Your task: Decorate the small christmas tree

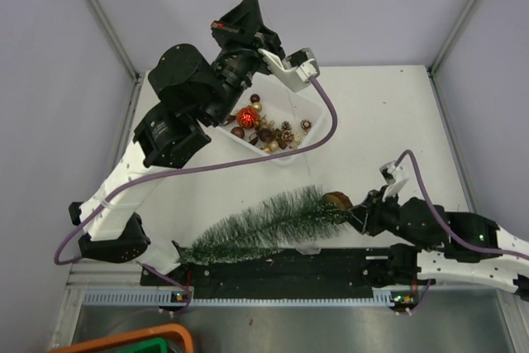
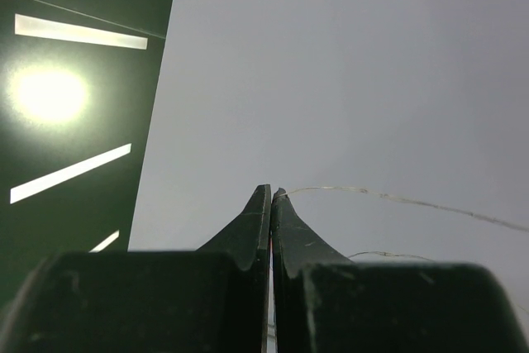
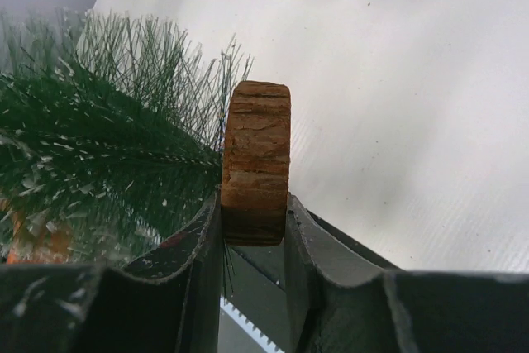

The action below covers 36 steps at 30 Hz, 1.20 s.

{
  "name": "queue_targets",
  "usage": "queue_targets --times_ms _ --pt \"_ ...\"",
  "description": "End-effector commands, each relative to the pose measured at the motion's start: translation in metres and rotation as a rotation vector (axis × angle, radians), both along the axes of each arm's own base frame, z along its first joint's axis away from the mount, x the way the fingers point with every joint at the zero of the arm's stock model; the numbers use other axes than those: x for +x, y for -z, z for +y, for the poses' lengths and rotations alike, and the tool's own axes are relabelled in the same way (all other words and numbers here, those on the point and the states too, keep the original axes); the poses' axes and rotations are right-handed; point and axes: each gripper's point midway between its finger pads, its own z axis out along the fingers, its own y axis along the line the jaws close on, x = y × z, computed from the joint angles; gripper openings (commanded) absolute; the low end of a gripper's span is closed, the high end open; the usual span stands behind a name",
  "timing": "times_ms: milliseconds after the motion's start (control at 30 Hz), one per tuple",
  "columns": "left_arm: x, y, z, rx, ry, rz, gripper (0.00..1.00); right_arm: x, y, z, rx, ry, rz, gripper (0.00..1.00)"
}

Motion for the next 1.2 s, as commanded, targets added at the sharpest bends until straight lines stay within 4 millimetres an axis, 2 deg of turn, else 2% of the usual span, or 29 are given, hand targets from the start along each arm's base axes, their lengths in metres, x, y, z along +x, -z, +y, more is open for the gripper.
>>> queue_targets --times_ms 0,133,200,400,500,567,667,933,1167 --pt "-0.009 -0.023 0.012 -0.08 0.012 -0.042 0.0 0.009 -0.013 -0.01 -0.078 0.079 0.017 0.0" --pt "-0.011 -0.026 0.015 -0.077 0.009 -0.056 0.0 0.009 -0.019 -0.003 -0.126 0.065 0.024 0.0" --pt "-0.013 -0.03 0.017 -0.084 0.013 -0.063 0.0 0.004 -0.014 0.003 -0.139 0.029 0.038 0.0" --pt "-0.015 -0.035 0.018 -0.099 0.016 -0.074 0.0 0.001 0.048 0.024 -0.205 0.068 0.168 0.0" --pt "-0.015 -0.036 0.018 -0.099 0.017 -0.076 0.0 -0.002 0.062 0.04 -0.18 0.025 0.171 0.0" --pt "-0.015 -0.035 0.018 -0.095 0.018 -0.075 0.0 -0.004 0.057 0.049 -0.133 -0.016 0.154 0.0" --pt "-0.014 -0.034 0.018 -0.096 0.015 -0.069 0.0 -0.005 0.05 0.047 -0.106 -0.031 0.134 0.0" --pt "-0.01 -0.025 0.009 -0.084 0.021 -0.056 0.0 -0.004 0.029 0.002 -0.089 0.088 0.166 0.0" --pt "-0.009 -0.025 0.01 -0.081 0.013 -0.057 0.0 -0.006 0.017 -0.006 -0.177 0.041 0.136 0.0"
